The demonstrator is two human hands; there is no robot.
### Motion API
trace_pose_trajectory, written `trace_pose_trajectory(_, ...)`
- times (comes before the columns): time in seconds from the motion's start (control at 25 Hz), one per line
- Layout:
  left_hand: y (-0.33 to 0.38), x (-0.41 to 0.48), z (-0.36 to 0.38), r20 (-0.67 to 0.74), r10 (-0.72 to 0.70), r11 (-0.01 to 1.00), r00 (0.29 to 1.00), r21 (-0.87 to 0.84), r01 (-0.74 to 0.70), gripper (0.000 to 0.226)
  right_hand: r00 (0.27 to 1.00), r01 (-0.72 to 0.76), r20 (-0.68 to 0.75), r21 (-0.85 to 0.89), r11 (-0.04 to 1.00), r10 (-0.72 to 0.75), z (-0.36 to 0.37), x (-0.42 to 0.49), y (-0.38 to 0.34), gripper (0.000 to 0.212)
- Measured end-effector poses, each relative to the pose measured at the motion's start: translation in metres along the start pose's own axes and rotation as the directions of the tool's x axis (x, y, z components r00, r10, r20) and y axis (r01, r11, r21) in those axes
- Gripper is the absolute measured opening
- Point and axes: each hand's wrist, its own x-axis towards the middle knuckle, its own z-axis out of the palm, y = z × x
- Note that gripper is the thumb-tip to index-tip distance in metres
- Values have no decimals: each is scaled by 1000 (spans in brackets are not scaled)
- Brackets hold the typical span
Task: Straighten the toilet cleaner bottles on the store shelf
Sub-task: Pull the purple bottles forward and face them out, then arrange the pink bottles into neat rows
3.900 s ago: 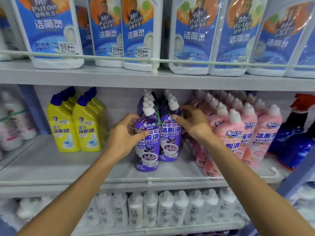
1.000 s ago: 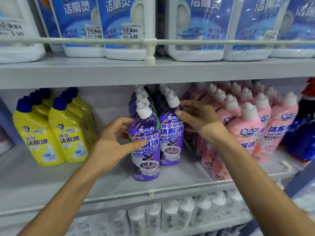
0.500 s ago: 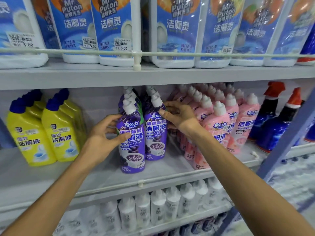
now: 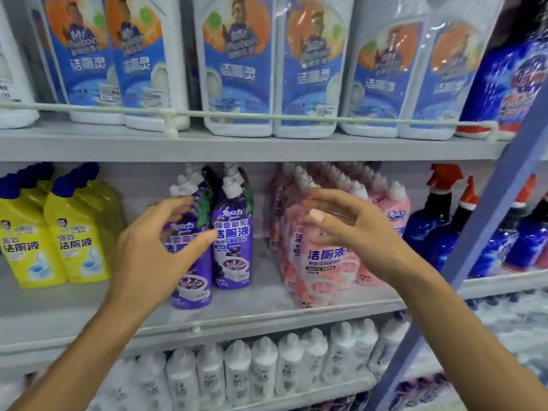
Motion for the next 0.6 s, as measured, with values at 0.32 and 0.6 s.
trace_pose_trajectory(0.32, 69, 8, 143, 338, -160, 897, 928, -342, 279, 65, 987, 10, -162, -37, 999, -16, -147, -15, 44, 50)
trace_pose_trajectory(0.6, 66, 3, 179, 270, -135, 977, 953, -126, 174, 44, 949, -93, -314, -203, 975, 25, -180, 27, 103, 52)
